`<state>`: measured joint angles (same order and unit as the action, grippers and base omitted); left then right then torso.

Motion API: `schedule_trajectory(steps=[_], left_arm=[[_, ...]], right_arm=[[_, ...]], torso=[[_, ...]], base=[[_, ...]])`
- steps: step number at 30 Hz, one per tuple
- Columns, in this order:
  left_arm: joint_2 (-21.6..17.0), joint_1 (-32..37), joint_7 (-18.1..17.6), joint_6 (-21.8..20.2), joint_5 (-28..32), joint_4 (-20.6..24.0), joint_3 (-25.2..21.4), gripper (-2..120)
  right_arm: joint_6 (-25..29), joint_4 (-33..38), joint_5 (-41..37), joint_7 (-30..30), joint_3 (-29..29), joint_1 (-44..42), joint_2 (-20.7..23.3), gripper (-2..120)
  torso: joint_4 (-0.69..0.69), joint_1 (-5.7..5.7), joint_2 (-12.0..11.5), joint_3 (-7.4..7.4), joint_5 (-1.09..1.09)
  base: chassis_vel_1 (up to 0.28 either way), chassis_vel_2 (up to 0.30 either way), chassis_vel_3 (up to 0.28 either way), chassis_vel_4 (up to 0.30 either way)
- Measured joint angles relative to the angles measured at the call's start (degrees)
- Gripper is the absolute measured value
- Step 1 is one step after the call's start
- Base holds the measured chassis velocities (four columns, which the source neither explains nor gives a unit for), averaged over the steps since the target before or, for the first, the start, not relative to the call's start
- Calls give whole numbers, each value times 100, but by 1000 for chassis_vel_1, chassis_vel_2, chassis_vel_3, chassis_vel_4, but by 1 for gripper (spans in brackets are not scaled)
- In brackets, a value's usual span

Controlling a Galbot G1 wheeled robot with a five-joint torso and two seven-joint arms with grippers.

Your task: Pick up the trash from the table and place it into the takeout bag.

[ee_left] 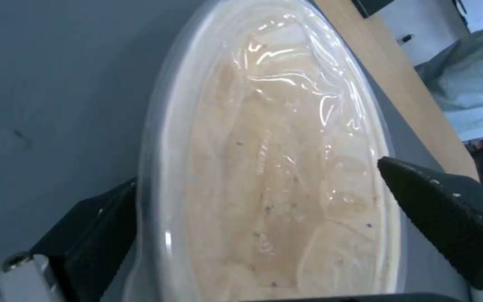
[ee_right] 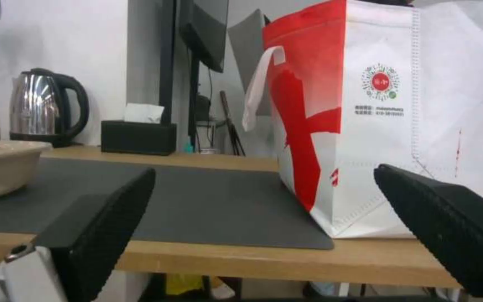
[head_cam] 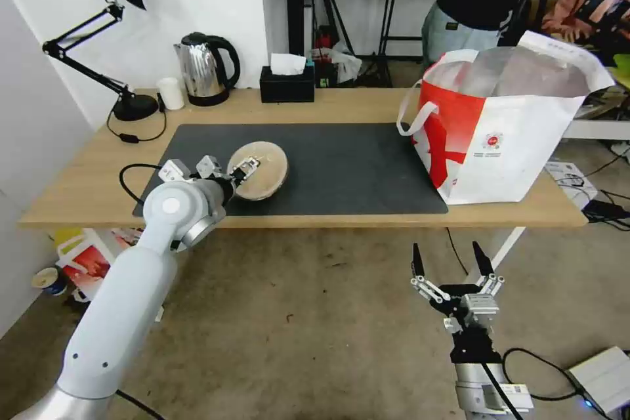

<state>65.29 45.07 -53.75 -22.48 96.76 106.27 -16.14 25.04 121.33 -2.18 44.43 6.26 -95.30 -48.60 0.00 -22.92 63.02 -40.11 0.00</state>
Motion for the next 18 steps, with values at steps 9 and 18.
schedule_trajectory(steps=[9,18], left_arm=[[28,-42,24,5,-2,-120,39,100],[28,-14,46,8,3,-137,34,95]], right_arm=[[0,0,0,0,0,0,0,100],[0,0,0,0,0,0,0,100]], torso=[[0,0,0,1,0],[0,0,0,1,0]], base=[[0,0,0,0],[0,0,0,0]])
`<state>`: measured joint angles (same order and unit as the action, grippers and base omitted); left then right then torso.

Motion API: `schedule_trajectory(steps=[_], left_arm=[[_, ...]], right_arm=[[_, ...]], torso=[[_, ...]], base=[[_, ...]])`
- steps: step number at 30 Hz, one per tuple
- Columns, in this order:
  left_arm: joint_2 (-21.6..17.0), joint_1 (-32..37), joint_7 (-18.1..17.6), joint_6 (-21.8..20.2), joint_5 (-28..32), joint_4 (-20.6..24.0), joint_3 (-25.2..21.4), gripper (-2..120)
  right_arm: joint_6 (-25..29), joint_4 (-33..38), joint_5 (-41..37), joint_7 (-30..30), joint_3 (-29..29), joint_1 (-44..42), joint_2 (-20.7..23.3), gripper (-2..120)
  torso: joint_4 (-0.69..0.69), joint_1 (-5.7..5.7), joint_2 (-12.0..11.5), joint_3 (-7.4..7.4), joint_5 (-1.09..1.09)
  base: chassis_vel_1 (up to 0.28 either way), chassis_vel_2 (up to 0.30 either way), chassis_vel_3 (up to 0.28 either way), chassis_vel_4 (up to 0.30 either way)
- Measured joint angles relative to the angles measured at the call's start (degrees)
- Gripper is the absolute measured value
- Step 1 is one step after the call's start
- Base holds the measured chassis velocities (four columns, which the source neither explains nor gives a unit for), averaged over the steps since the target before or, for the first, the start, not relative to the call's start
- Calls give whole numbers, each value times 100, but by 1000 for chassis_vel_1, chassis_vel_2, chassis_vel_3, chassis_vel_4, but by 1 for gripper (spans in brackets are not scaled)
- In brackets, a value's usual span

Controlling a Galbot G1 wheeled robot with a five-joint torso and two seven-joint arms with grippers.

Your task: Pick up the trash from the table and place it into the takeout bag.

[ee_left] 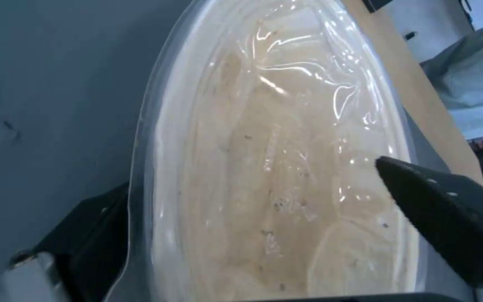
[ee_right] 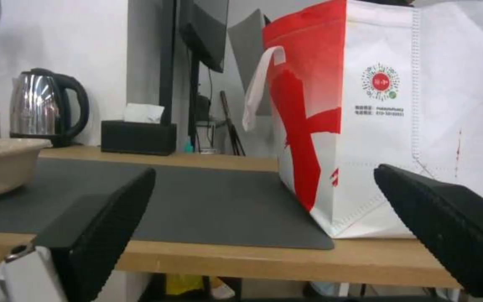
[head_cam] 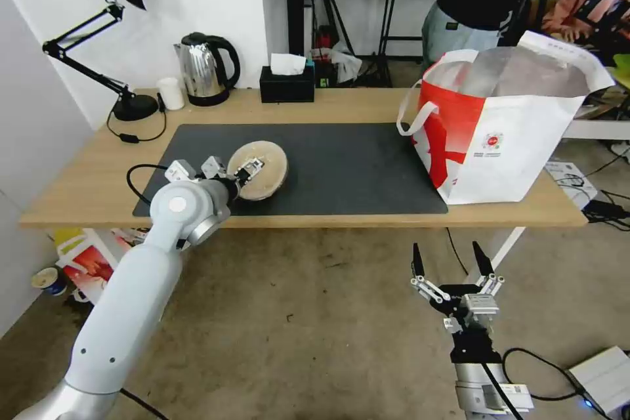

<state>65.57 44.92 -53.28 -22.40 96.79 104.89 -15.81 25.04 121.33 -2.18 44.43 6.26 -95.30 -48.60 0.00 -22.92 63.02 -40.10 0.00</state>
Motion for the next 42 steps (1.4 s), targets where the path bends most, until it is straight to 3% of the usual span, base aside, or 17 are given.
schedule_trajectory(steps=[2,5,12,15,20,26,42], left_arm=[[0,1,0,0,0,-6,-2,93],[-6,9,24,5,7,-13,-17,79],[-15,26,32,15,18,6,-34,59],[-20,40,33,22,19,26,-51,42],[-32,70,40,29,19,47,-85,28],[-69,108,45,34,18,63,-142,3],[-75,121,56,66,28,159,-155,0]], right_arm=[[0,0,0,0,0,0,0,100],[0,0,0,0,0,0,0,100],[0,0,1,0,0,0,0,100],[0,0,0,0,0,0,0,100],[0,0,0,0,0,0,0,100],[0,0,0,0,0,0,0,100],[0,0,0,0,0,0,0,100]], torso=[[0,0,0,0,0],[0,0,0,0,0],[0,0,0,0,0],[0,0,0,-1,0],[0,0,0,-1,0],[0,0,0,-1,0],[-1,0,0,-1,0]], base=[[0,0,0,0],[0,0,0,0],[0,0,0,0],[0,0,0,0],[0,0,0,0],[0,0,0,0],[0,0,0,0]])
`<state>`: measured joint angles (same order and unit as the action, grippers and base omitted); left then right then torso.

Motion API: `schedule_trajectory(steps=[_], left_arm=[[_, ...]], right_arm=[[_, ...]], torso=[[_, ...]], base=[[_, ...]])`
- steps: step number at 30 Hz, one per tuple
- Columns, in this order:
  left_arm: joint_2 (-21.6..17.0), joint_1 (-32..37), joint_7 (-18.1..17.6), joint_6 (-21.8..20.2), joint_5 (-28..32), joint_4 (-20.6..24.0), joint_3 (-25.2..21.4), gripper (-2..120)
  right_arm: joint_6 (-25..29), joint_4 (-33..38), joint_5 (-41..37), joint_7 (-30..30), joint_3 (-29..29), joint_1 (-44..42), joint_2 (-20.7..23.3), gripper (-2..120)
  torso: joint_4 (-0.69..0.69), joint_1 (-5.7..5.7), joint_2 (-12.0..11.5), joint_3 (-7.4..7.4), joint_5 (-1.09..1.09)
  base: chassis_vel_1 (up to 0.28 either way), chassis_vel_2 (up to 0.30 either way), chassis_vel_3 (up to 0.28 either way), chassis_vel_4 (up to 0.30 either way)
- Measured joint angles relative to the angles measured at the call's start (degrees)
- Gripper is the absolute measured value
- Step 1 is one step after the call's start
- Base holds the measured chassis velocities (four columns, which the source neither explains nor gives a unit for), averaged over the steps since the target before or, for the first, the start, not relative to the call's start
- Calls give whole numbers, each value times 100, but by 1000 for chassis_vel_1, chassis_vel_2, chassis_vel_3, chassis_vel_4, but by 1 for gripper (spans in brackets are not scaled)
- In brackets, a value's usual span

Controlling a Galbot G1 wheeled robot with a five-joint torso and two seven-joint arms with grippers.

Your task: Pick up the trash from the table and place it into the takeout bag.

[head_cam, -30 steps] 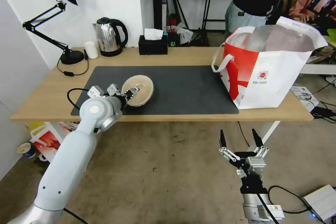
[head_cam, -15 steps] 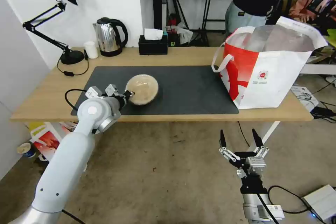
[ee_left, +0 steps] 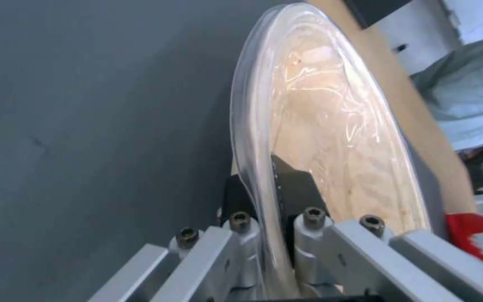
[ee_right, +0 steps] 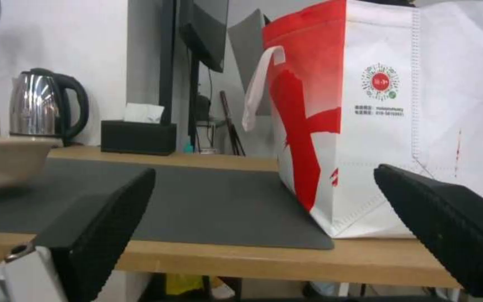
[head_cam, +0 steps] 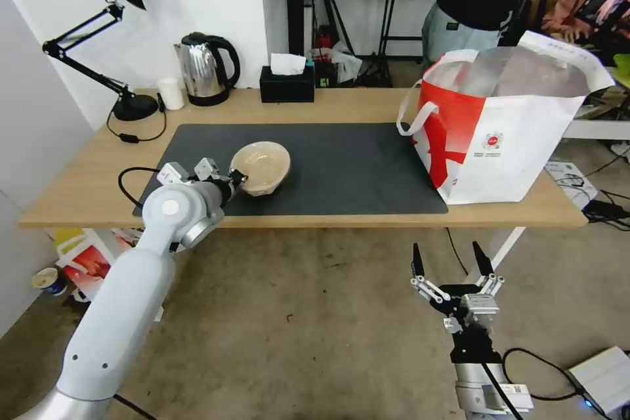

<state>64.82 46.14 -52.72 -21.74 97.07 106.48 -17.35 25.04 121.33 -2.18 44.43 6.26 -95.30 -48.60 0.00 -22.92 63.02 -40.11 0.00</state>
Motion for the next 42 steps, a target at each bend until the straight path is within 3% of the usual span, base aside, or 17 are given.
schedule_trajectory(steps=[11,13,19,32,42], left_arm=[[-310,-201,-151,163,459,707,-185,0],[-520,-381,-173,236,650,909,-220,0],[-801,-736,-66,319,849,997,-132,0],[-1217,-2173,641,525,1099,546,688,0],[-1076,-3124,1374,690,1042,-157,1547,0]], right_arm=[[0,0,0,0,0,0,0,100],[0,0,0,0,0,0,0,100],[0,0,0,0,0,0,0,100],[0,0,0,0,0,0,0,100],[0,0,0,0,0,1,0,100]], torso=[[1,0,0,1,0],[1,0,0,1,0],[1,0,0,1,0],[1,0,0,0,0],[0,0,0,0,0]], base=[[0,0,0,0],[0,0,0,0],[0,0,0,0],[0,0,0,0],[0,0,0,0]])
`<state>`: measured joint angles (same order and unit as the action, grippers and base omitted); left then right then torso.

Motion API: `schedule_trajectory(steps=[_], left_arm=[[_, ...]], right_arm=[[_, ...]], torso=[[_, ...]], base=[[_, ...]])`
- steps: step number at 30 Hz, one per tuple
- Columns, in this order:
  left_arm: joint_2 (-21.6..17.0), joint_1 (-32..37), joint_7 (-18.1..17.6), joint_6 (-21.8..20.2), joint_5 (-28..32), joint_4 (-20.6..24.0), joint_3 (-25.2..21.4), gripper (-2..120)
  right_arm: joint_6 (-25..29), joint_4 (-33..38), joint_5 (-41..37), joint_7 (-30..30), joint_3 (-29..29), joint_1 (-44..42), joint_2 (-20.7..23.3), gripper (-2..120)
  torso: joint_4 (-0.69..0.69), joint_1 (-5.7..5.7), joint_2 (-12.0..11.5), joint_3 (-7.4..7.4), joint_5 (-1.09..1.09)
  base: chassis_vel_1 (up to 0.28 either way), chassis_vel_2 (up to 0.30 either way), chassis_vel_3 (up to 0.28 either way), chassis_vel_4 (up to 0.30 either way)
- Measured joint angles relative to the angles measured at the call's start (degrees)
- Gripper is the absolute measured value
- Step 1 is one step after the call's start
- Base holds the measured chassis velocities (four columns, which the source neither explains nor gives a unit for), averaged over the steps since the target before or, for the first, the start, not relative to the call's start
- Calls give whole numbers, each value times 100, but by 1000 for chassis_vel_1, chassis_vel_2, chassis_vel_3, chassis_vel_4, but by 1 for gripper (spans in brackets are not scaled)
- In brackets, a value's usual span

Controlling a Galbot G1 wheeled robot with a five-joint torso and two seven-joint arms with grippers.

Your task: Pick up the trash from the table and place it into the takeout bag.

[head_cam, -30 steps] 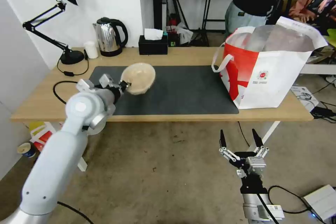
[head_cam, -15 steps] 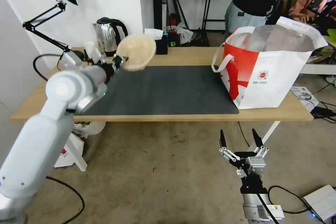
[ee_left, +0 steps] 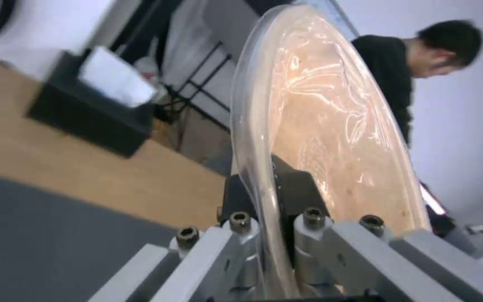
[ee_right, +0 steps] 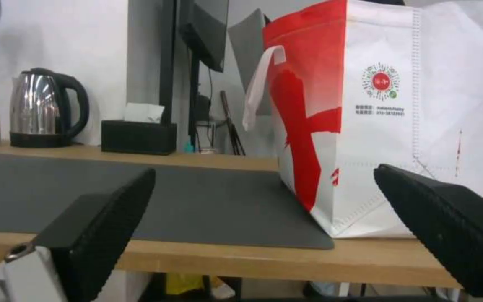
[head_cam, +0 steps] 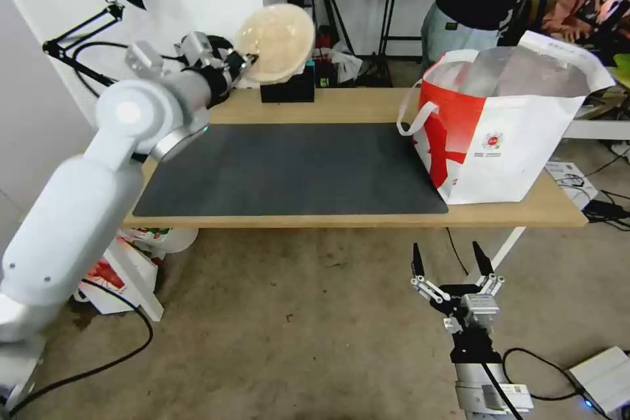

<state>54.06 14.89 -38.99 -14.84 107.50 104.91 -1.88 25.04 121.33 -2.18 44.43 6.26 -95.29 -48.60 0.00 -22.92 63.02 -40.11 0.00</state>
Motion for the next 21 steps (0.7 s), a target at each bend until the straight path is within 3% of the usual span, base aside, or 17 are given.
schedule_trajectory(steps=[5,7,9,11,21], left_arm=[[193,-413,407,157,-65,-339,525,0],[378,-732,864,350,-195,-675,941,0],[414,-797,958,390,-215,-730,1026,0],[541,-1104,1339,559,-292,-939,1371,0],[862,-2009,2157,951,-415,-1669,2329,0]], right_arm=[[0,0,0,0,0,-1,0,100],[0,0,0,0,0,0,0,100],[0,0,0,0,0,-1,0,100],[0,0,1,0,0,-1,0,100],[0,0,0,0,0,-1,0,100]], torso=[[0,0,0,0,0],[0,0,0,0,0],[-1,0,0,0,0],[-1,0,0,0,2],[1,0,0,0,0]], base=[[0,0,0,0],[0,0,0,0],[0,0,0,0],[0,0,0,0],[0,0,0,0]])
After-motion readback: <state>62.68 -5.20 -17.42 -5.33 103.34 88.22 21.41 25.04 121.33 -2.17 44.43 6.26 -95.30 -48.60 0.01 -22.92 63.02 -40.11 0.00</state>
